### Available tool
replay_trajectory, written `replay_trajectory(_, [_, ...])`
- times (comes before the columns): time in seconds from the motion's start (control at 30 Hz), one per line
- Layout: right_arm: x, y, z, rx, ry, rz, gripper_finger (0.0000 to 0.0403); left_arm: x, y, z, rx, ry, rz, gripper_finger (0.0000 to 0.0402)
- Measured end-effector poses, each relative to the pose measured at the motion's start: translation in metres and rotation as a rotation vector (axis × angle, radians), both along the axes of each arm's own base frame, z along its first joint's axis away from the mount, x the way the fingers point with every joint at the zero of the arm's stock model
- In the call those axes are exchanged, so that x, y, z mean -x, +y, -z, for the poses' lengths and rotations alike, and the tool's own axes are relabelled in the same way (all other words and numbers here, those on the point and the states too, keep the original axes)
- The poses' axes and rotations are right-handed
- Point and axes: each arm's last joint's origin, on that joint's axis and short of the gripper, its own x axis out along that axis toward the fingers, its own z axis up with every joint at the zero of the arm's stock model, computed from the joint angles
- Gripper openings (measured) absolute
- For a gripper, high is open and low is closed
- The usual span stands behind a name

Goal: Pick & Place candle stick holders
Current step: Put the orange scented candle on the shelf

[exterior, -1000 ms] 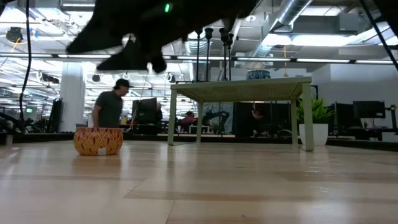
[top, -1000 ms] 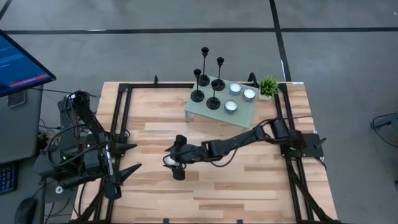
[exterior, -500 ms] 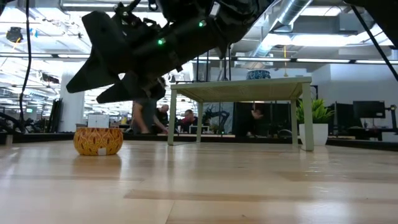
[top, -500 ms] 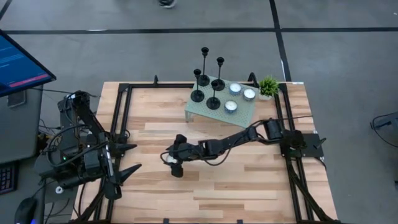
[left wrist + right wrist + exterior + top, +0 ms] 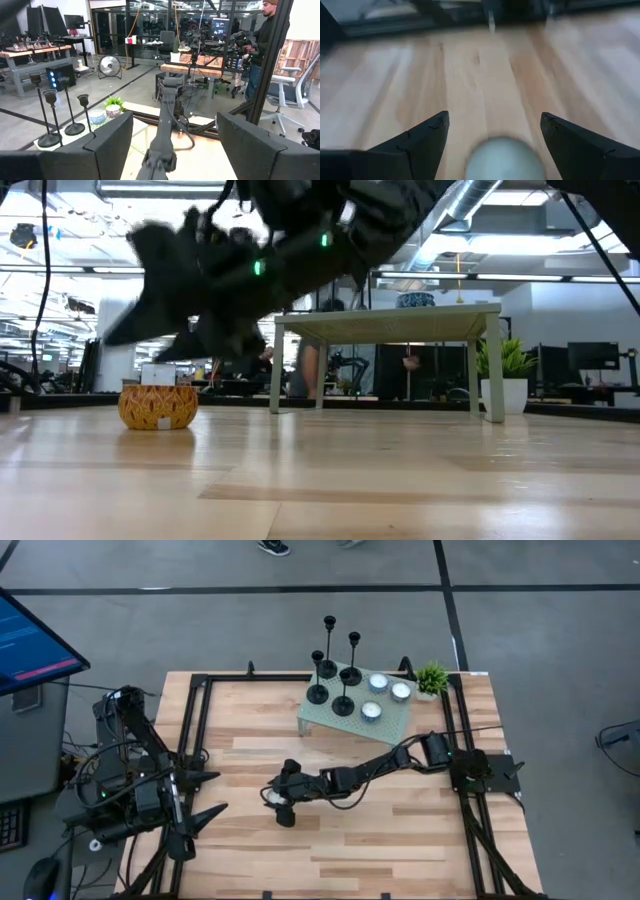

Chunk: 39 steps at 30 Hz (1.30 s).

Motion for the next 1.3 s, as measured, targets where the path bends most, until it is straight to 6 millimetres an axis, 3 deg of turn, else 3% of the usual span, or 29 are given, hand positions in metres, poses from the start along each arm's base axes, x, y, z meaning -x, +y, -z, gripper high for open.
replay_trajectory(0.37, [0.001, 0.002, 0.043, -0.073, 0.090, 0.012, 0.0306, 0.000, 0.000, 0.000, 0.001, 0.000, 0.000, 0.0287])
replay_trajectory(0.67, [0.001, 0.009, 0.049, -0.056, 0.087, 0.004, 0.0302, 0.001, 0.002, -0.001, 0.005, -0.002, 0.000, 0.0287])
replay_trajectory(0.87, [0.001, 0.009, 0.046, -0.049, 0.091, 0.001, 0.0279, 0.001, 0.002, -0.001, 0.004, -0.002, 0.000, 0.0287])
replay_trajectory(1.07, [0.005, 0.010, 0.038, -0.052, 0.122, -0.009, 0.0290, 0.001, 0.002, -0.001, 0.005, -0.002, 0.000, 0.0287])
replay_trajectory(1.17, [0.008, 0.011, 0.023, -0.037, 0.130, -0.024, 0.0295, 0.001, 0.002, -0.001, 0.007, -0.002, 0.000, 0.0287])
replay_trajectory(1.3, [0.012, 0.010, -0.014, -0.001, 0.102, -0.047, 0.0286, 0.001, 0.002, -0.001, 0.007, -0.002, 0.000, 0.0287])
